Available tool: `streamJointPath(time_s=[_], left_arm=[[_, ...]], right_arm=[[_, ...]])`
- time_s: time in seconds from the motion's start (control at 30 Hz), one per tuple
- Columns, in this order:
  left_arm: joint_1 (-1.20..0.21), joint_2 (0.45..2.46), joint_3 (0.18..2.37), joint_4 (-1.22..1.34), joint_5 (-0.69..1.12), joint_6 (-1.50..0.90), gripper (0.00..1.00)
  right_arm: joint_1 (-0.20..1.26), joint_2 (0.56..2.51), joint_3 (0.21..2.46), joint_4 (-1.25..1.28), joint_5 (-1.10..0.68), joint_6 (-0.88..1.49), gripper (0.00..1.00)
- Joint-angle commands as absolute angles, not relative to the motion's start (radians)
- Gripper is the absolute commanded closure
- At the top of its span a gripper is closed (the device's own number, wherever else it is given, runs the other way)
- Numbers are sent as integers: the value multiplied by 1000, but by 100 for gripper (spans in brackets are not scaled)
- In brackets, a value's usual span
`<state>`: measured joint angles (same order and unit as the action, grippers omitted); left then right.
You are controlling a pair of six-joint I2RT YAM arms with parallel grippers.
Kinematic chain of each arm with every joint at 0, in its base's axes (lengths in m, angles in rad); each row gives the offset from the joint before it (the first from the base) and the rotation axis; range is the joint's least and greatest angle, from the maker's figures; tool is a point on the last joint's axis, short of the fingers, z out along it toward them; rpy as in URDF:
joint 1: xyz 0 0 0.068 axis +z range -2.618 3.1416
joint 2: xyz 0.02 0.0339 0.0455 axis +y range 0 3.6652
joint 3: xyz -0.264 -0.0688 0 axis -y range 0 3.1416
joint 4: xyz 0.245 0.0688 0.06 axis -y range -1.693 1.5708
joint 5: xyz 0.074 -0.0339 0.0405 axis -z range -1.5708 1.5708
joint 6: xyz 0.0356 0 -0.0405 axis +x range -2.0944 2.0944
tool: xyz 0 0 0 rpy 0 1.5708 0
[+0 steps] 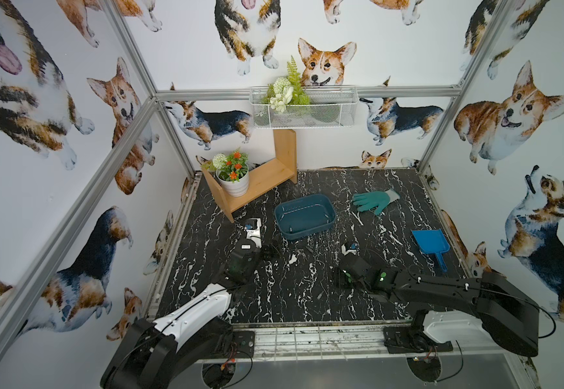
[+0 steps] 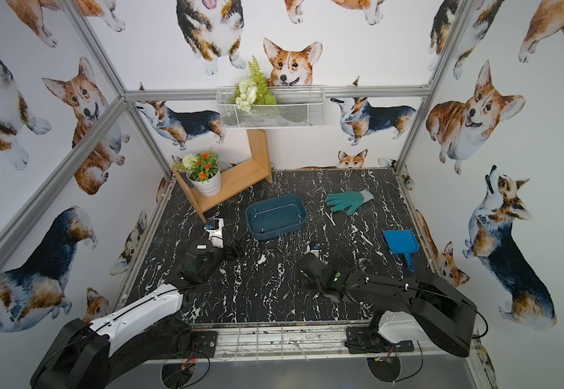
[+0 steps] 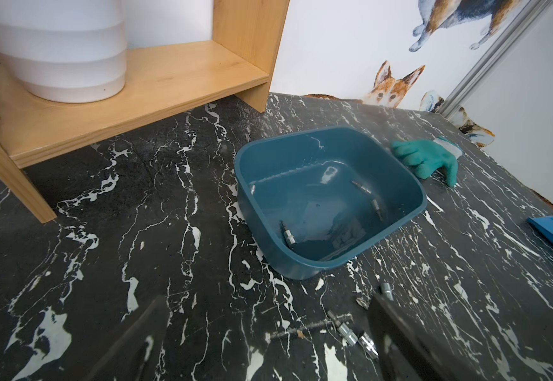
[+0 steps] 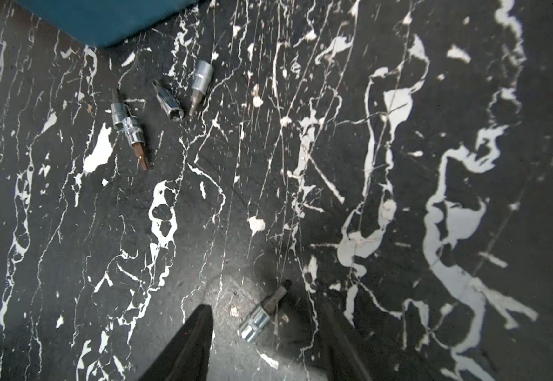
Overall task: Put the bit on the desktop into the storage box
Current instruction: Pick up the screwdriver bit from the center of the board.
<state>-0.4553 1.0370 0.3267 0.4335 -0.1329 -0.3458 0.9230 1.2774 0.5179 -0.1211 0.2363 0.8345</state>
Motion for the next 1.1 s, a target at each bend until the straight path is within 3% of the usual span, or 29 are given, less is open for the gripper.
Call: streamJointPath(time_s=[0.0,1.07], left_arm=[[-454,1043,329,463,-140,-333,0],[-454,1074,341,462,-132,-332,0]], right_arm=[[931,1294,533,-133,231,848,46],[972,1473,625,-173,231,815,71]])
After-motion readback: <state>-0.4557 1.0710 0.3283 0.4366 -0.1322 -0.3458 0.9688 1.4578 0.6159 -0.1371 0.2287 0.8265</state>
